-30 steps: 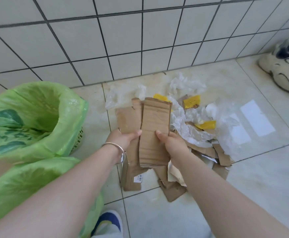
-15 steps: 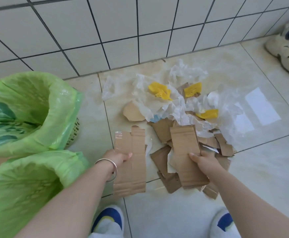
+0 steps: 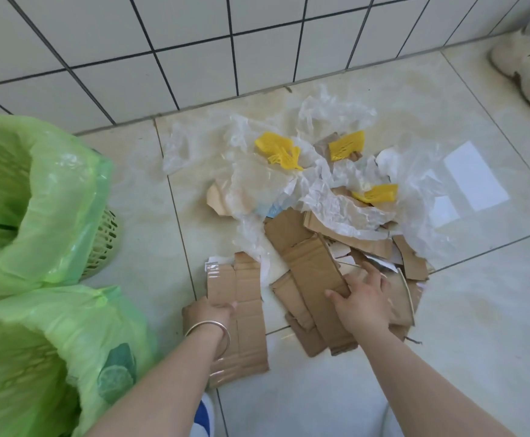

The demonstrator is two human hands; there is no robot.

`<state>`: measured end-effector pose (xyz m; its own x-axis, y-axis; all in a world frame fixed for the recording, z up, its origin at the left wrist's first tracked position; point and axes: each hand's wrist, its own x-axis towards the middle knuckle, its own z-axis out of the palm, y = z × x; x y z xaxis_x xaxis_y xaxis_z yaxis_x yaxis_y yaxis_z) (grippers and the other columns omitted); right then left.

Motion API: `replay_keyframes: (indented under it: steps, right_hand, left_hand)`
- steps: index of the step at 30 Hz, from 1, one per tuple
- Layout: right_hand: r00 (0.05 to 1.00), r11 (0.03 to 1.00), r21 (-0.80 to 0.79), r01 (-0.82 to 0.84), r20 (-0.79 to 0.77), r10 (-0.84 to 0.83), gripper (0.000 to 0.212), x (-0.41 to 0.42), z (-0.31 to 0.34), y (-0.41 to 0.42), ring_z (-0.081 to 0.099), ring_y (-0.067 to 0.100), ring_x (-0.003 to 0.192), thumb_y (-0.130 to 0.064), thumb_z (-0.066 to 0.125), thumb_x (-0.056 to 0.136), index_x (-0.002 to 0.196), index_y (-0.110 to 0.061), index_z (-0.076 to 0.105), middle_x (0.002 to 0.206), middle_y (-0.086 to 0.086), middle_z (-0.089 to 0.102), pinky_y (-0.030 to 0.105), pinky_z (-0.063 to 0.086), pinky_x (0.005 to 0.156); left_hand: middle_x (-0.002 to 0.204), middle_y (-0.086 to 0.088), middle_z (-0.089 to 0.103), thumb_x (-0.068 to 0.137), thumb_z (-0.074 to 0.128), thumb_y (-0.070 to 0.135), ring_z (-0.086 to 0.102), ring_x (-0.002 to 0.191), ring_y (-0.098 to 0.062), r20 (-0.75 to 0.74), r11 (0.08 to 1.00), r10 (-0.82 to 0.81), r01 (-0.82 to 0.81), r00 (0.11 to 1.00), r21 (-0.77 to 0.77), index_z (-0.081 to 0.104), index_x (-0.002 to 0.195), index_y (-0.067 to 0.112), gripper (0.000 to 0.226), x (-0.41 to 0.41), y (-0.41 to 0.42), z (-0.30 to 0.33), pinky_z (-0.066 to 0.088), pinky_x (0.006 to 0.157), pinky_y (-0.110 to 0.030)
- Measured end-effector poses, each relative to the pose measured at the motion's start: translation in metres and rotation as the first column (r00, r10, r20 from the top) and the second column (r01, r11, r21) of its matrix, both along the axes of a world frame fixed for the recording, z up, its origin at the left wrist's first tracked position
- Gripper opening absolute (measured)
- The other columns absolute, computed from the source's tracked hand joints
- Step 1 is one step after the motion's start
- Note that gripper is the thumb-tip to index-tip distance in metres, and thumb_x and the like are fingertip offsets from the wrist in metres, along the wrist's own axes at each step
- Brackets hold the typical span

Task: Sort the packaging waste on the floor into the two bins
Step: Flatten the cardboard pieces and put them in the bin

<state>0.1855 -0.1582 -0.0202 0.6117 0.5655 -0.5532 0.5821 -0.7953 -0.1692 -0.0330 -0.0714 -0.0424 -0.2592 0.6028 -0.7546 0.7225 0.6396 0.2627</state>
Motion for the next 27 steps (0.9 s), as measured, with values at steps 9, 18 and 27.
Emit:
replay_keyframes:
  steps: [9, 18, 27]
  right_hand:
    - [0.999, 0.996, 0.085, -0.006, 0.05, 0.002, 0.046, -0.009, -0.005, -0.002, 0.04, 0.023, 0.122, -0.044, 0.058, 0.086, 0.123, -0.017, 0.057, 0.132, 0.001, 0.043, 0.036, 0.043, 0.092]
    - [0.845, 0.892, 0.214, 0.398, -0.463, -0.266, 0.017, -0.019, 0.008, 0.018, 0.052, 0.019, 0.088, -0.027, 0.051, 0.093, 0.104, -0.014, 0.056, 0.085, -0.006, 0.056, 0.03, 0.042, 0.078]
    - [0.654, 0.789, 0.143, 0.597, -0.657, -0.375, 0.012, -0.059, -0.003, 0.053, 0.058, 0.021, 0.09, -0.029, 0.055, 0.091, 0.089, -0.017, 0.058, 0.098, 0.003, 0.063, 0.038, 0.049, 0.089]
  left_hand:
    - [0.108, -0.008, 0.071, 0.076, 0.073, 0.028, 0.063, 0.102, -0.028, 0.082, 0.998, 0.064, -0.064, 0.995, -0.005, 0.069, 0.102, 0.012, 0.03, -0.007, 0.006, 0.006, 0.047, 0.089, -0.029]
    - [0.105, -0.014, 0.069, 0.077, 0.073, 0.02, 0.063, 0.099, -0.031, 0.249, 0.97, 0.224, -0.239, 0.942, 0.033, 0.064, 0.085, 0.01, 0.016, -0.014, 0.01, 0.012, 0.048, 0.09, -0.034]
    - [0.082, -0.007, 0.069, 0.069, 0.077, 0.017, 0.067, 0.088, -0.032, 0.422, 0.852, 0.447, -0.519, 0.789, 0.067, 0.063, 0.074, 0.016, 0.015, -0.036, 0.025, 0.018, 0.052, 0.091, -0.049]
